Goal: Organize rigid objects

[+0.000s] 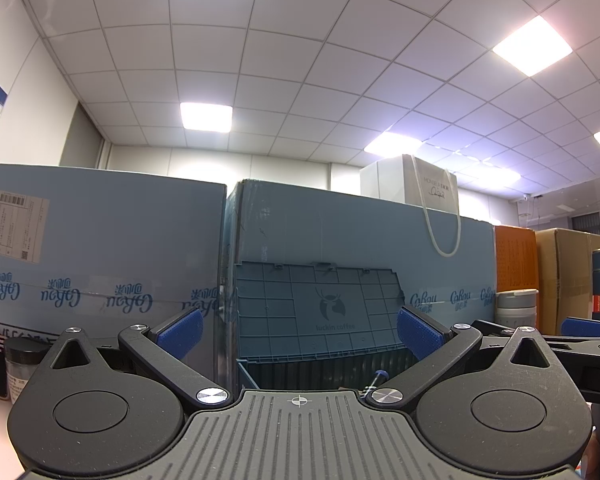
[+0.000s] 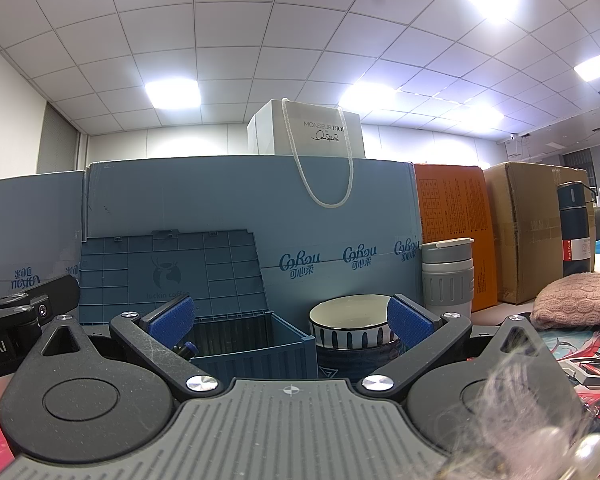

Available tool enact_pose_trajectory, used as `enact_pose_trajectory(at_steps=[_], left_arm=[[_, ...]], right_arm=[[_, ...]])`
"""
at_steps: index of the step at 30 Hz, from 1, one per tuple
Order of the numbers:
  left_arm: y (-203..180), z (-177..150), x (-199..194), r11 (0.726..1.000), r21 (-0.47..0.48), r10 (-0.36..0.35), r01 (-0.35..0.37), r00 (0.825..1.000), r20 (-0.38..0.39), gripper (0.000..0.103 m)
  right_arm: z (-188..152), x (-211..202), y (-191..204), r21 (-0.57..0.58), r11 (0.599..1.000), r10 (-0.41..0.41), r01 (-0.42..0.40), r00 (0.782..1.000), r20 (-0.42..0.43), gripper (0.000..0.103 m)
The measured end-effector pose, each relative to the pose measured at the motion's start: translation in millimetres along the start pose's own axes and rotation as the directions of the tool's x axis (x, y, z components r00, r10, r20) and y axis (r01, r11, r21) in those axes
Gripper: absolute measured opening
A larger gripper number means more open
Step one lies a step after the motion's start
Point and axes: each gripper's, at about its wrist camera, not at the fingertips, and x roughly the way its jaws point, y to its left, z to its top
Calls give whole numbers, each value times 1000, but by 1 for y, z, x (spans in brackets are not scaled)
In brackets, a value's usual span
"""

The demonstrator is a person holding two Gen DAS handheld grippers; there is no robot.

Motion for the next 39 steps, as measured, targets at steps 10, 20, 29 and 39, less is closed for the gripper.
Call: enact_pose_trajectory(at_steps=[10, 20, 29, 39], left_arm=[[0, -2, 3, 1000, -8, 10, -10, 1000, -11, 103], [6, -1, 8, 998, -49, 40, -43, 998, -54, 103], [6, -2, 5, 996, -45, 73, -75, 996, -49, 103], [0, -2, 3, 997, -14, 74, -75, 997, -37, 103]], right_arm=[[-1, 0, 0, -1, 1000, 0, 0, 1000, -1, 103], [-1, 0, 0, 0, 1000, 0, 0, 1000, -3, 103], [-1, -2, 0, -5, 1000, -5, 5, 1000, 0, 103], [0, -3, -1, -8, 1000, -7, 7, 1000, -1, 103]])
